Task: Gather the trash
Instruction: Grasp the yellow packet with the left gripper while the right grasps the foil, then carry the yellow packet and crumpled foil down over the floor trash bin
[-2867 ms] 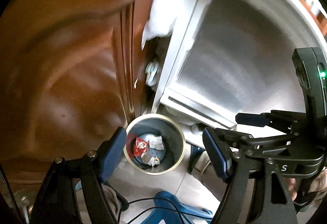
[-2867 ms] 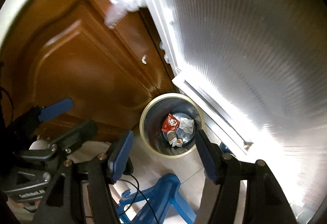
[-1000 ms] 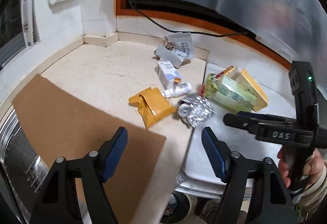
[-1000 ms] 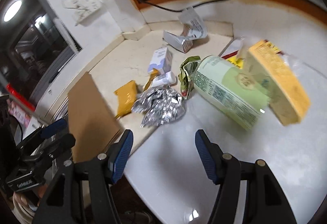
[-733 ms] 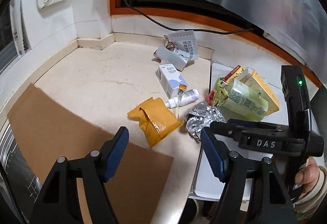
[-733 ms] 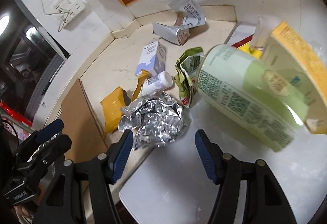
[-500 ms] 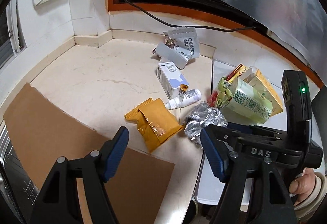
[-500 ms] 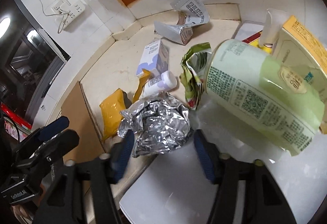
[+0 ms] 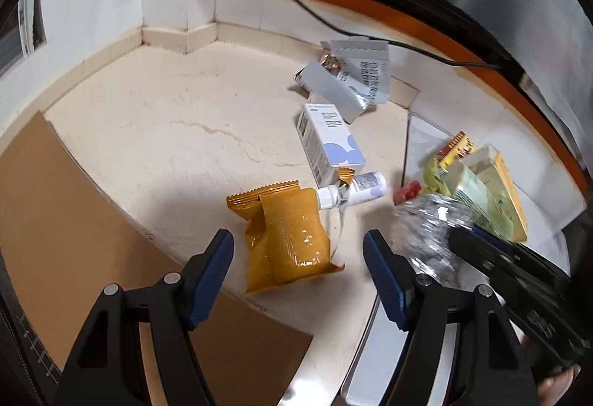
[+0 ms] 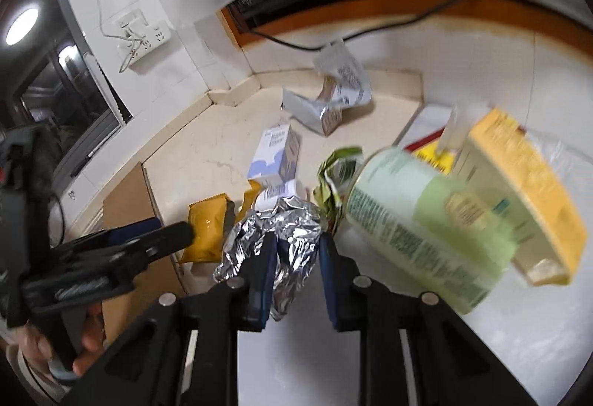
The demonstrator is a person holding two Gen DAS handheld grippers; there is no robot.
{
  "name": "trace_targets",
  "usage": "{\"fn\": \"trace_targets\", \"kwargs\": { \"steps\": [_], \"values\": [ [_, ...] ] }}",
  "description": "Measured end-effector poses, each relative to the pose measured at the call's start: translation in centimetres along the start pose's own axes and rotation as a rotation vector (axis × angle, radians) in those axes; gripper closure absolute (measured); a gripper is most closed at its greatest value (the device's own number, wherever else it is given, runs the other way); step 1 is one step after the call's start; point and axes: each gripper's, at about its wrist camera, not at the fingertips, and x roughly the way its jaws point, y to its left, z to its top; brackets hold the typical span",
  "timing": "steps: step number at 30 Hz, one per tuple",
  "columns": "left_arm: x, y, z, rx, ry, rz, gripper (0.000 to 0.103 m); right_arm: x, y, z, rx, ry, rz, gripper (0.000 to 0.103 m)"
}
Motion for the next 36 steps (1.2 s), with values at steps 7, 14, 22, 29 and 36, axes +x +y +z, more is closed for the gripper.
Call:
{"fn": "trace_targets", "kwargs": {
  "steps": [7,14,22,29,36],
  "values": [
    [3.4,-0.7,0.6,-0.018,0.079,0.041,0.06,-1.7,-0.9,-0.8,0.01,-0.001,0.01,0.08],
    [2.7,-1.7,0.2,-0.008,0.03,0.041,0.08,-2.9,-1.4,-1.8,0.013,0.002,0.017,0.08],
    [-3.8,-3.8,-2.6,0.009,-0.085,-0.029,0.082,-7.0,-1.0,-3.0,0.01,-0.046,0.027,0.08],
    [-10.6,-5.8,-7.8,0.0,-0.163,-0.075,0.082,-11.7,0.2,-5.9,-0.01,-0.08,0.052,0.08],
    [-15.0,-6.8,-16.2,0.011,-0.237,-0.009,0.082,-15.4,2.2,-10.8,-0.072,-0.081,0.083,0.08]
  ]
}}
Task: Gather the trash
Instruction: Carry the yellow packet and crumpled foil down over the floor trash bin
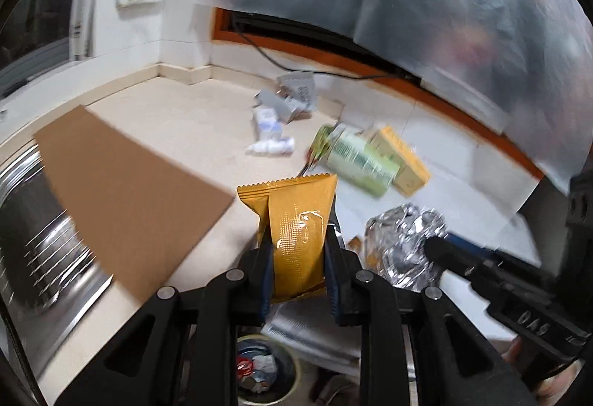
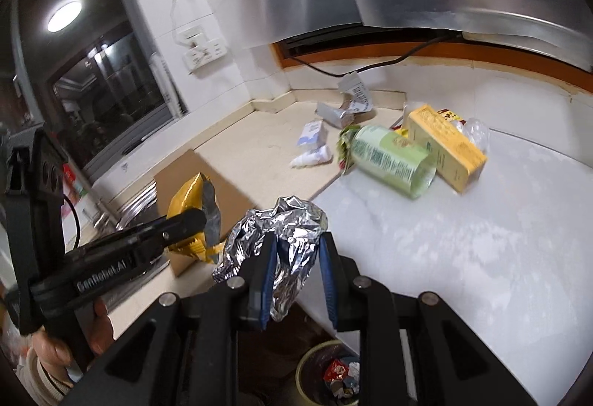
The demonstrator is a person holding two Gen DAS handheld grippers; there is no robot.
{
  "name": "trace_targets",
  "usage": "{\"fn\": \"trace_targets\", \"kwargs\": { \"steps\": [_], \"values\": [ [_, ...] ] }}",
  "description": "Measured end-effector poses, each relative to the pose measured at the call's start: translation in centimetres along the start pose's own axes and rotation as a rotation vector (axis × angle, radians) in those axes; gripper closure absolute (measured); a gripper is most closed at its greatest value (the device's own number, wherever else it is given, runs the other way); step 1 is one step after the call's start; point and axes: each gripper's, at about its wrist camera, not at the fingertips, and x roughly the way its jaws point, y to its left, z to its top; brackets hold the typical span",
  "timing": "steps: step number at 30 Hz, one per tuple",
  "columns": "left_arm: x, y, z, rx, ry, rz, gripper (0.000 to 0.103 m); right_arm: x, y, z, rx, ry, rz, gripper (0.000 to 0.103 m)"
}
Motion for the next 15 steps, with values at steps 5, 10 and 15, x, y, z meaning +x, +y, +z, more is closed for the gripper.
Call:
{"fn": "trace_targets", "kwargs": {
  "steps": [5,10,15],
  "values": [
    [-0.9,0.5,-6.0,0.005,0.042,0.083,0.082,-0.6,2.1,-4.2,-0.089,0.045,-0.04,0.08],
    [-1.0,1.5,-11.1,0.016,0.079,0.125,0.082,0.2,3.9,-8.6,-0.208,0.123,-0.075,0.08],
    [0.3,3.0,-14.6,-0.01,0.131,0.129,0.082,2.3,4.4,-12.0,-0.262,0.195,-0.09,0.08]
  ]
}}
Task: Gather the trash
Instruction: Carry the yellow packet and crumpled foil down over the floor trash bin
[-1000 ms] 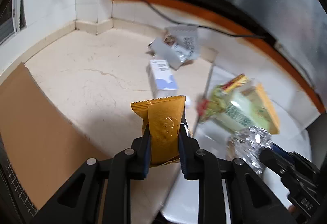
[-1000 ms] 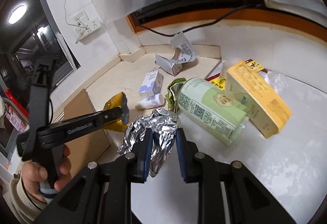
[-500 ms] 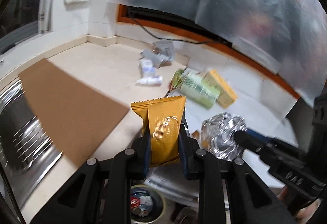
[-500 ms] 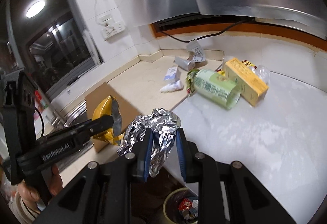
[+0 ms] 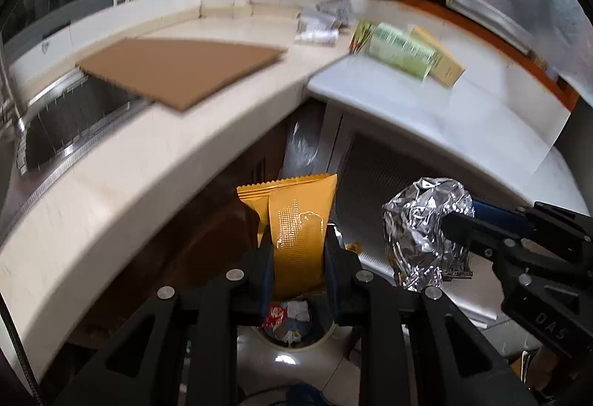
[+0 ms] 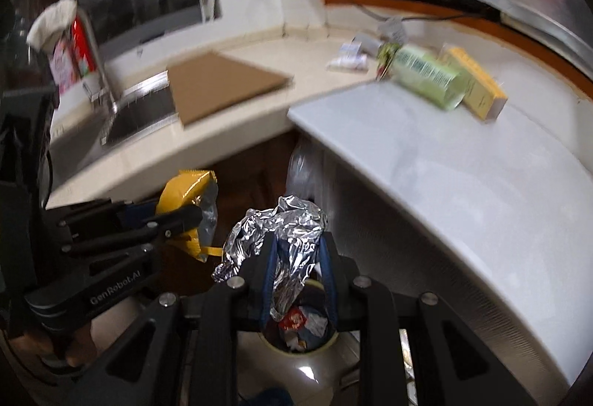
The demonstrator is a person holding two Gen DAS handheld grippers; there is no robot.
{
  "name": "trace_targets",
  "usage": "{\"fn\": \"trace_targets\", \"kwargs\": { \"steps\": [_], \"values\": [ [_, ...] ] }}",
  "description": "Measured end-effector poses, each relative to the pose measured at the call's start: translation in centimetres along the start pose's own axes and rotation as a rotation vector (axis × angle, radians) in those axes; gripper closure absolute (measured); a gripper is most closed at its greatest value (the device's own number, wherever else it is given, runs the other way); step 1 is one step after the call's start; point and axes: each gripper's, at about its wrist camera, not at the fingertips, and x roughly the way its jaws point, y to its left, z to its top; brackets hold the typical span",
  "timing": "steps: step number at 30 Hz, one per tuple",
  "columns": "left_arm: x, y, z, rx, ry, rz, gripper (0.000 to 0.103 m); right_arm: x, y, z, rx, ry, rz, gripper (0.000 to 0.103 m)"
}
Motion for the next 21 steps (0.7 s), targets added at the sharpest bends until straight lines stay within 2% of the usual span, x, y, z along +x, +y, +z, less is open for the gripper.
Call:
{"fn": "trace_targets", "kwargs": {
  "steps": [7,15,21],
  "values": [
    [4.6,1.1,-4.2,-0.015,0.089,-0.035,0.082,5.9,-0.1,-3.4,0.006,0.125,-0.015,0.08],
    [10.9,1.9,-7.3,-0.017,0.16,-0.064,0.082,13.3,-1.5,-7.2,0.048,0.28,-0.027,0.08],
    [16.3,3.2,-9.5,-0.066,0.282,-0.071,0.082,17.4,-2.8,-8.4,0.078,0.349,-0.033,0.08]
  ]
}}
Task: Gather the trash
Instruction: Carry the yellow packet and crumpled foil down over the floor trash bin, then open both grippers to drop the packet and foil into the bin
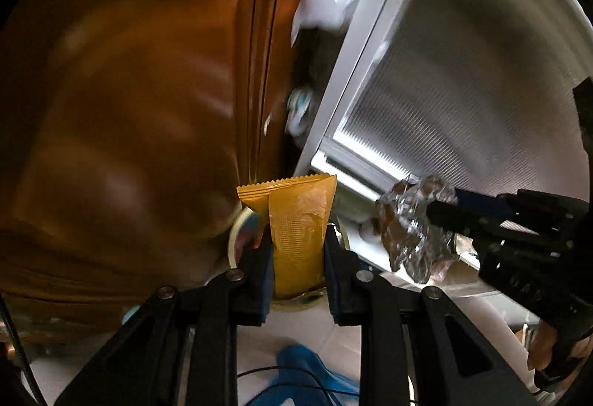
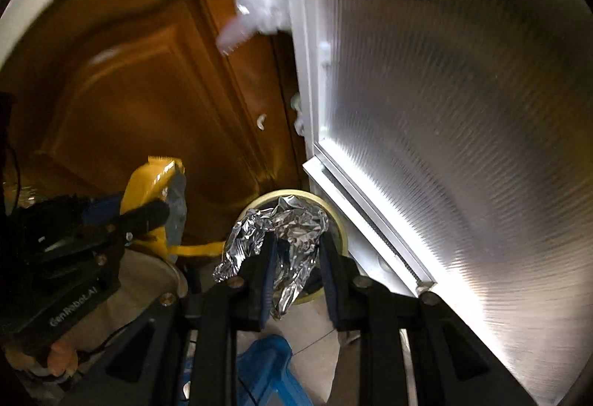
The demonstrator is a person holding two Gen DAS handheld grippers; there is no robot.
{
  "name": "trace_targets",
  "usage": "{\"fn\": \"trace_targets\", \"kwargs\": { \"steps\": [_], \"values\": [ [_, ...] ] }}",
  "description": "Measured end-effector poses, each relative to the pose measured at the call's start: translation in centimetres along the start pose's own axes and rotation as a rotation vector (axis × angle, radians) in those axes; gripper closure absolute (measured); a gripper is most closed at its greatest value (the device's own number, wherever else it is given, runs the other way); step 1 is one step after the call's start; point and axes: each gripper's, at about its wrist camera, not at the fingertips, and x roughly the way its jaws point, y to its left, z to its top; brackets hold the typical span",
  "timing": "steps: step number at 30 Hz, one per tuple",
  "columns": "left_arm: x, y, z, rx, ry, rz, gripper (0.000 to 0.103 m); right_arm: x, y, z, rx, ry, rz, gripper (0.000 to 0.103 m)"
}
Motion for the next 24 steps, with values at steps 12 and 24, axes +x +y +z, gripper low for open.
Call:
{"fn": "trace_targets", "kwargs": {
  "steps": [12,24],
  "values": [
    [4.5,-0.3,1.6,0.044,0.048,-0.007,0.075,4.2,-0.9,1.0,0.024,0.052,0.062,0.079],
    [5.1,0.9,1.7,0.009,0.042,0.036,0.036,5.7,-1.4,1.3,0.077,0.094,0.131,0.066]
  ]
}}
